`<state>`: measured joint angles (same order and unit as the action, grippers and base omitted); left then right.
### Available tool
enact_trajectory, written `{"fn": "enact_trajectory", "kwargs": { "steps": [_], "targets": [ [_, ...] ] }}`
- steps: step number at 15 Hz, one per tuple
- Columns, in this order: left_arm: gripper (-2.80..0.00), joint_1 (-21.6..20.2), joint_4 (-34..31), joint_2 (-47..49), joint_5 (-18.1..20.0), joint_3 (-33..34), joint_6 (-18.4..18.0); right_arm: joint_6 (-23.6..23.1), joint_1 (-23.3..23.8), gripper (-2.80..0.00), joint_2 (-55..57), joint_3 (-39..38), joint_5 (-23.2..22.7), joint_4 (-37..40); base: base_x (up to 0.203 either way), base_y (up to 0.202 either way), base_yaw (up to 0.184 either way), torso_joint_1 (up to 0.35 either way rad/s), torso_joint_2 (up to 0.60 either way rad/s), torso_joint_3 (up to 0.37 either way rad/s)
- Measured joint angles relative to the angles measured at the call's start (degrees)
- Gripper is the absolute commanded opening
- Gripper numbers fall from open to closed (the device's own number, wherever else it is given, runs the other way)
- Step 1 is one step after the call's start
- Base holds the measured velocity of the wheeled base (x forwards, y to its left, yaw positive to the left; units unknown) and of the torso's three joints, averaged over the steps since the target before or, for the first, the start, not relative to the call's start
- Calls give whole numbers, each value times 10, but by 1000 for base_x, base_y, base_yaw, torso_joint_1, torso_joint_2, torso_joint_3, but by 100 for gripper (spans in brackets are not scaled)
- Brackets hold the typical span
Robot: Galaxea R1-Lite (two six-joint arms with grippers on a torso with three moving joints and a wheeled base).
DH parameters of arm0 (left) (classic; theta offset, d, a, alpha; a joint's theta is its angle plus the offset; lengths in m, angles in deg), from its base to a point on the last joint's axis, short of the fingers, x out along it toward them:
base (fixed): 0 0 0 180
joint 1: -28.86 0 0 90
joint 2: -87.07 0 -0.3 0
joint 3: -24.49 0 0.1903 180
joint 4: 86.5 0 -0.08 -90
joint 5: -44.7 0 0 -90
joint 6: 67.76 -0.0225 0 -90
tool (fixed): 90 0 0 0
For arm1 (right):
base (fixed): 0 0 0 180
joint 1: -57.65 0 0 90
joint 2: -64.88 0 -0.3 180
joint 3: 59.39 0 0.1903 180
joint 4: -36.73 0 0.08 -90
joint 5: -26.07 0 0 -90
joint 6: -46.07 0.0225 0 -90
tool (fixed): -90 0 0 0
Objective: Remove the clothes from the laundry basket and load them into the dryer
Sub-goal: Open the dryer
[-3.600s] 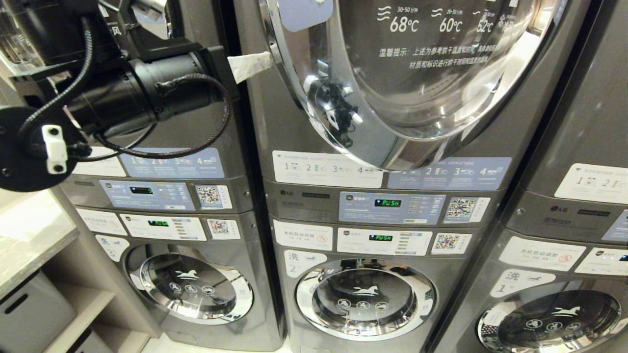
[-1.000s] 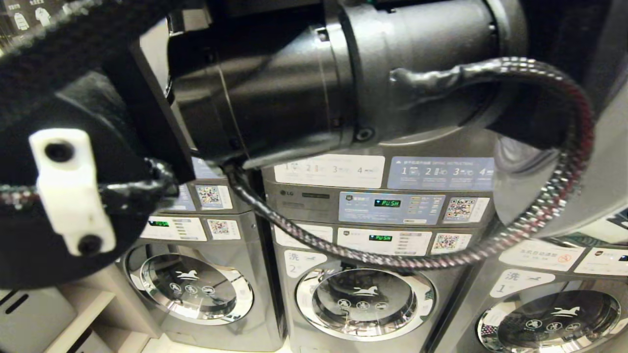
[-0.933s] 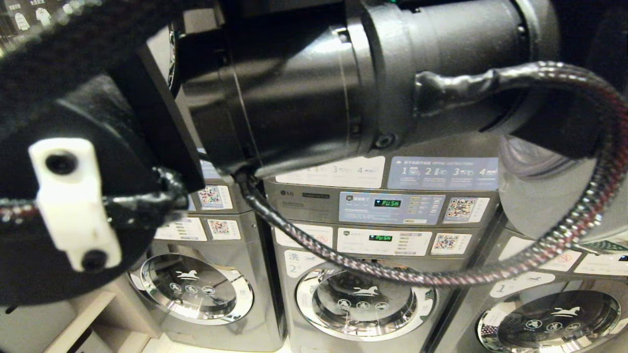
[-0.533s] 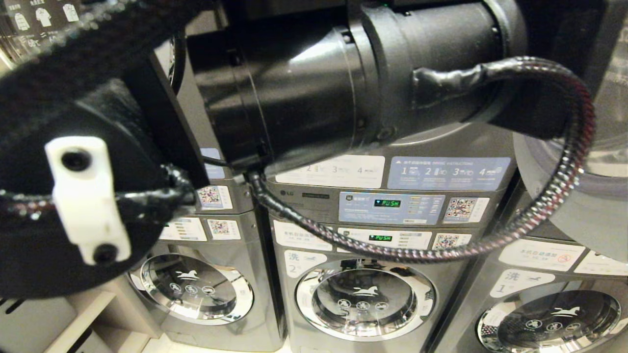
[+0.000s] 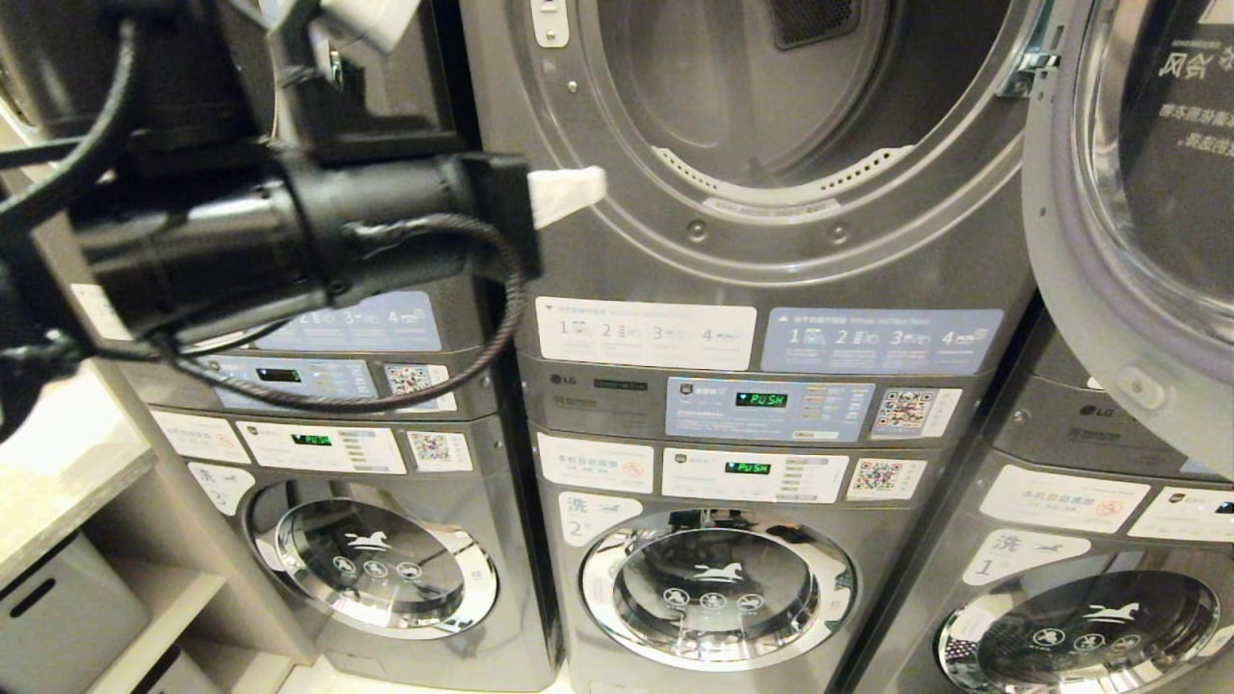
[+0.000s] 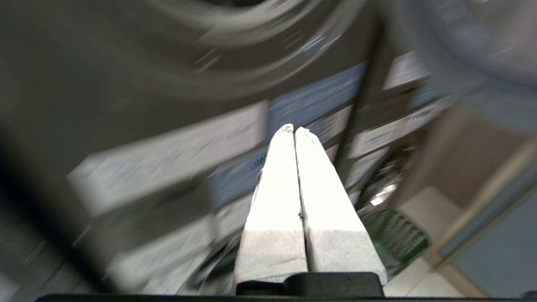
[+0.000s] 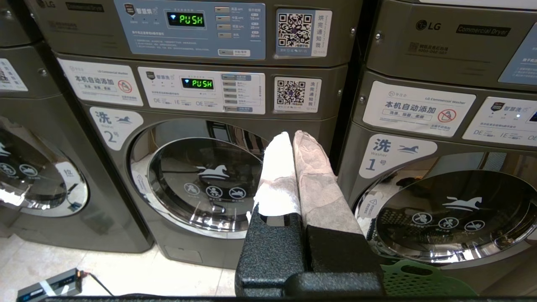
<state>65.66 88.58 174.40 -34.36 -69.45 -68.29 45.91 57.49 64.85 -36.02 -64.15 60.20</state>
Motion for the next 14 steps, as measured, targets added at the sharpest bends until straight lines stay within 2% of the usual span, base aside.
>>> {"fn": "enact_trajectory", "kwargs": {
  "steps": [2,4,7,9,11,14],
  "targets": [
    [-280,-87,-8,-73,5,122,0,0,0,-280,0,0,0,0,0,0,0,0,0,0],
    [-280,-146,-34,-165,7,260,0,0,0,-280,0,0,0,0,0,0,0,0,0,0],
    [-280,-186,-91,-317,1,458,0,0,0,-280,0,0,0,0,0,0,0,0,0,0],
    [-280,-201,-143,-418,-11,566,2,0,0,-280,0,0,0,0,0,0,0,0,0,0],
    [-280,-209,-204,-499,-33,629,15,0,0,-280,0,0,0,0,0,0,0,0,0,0],
    [-280,-228,-259,-560,-126,660,52,0,0,-280,0,0,0,0,0,0,0,0,0,0]
  ]
}}
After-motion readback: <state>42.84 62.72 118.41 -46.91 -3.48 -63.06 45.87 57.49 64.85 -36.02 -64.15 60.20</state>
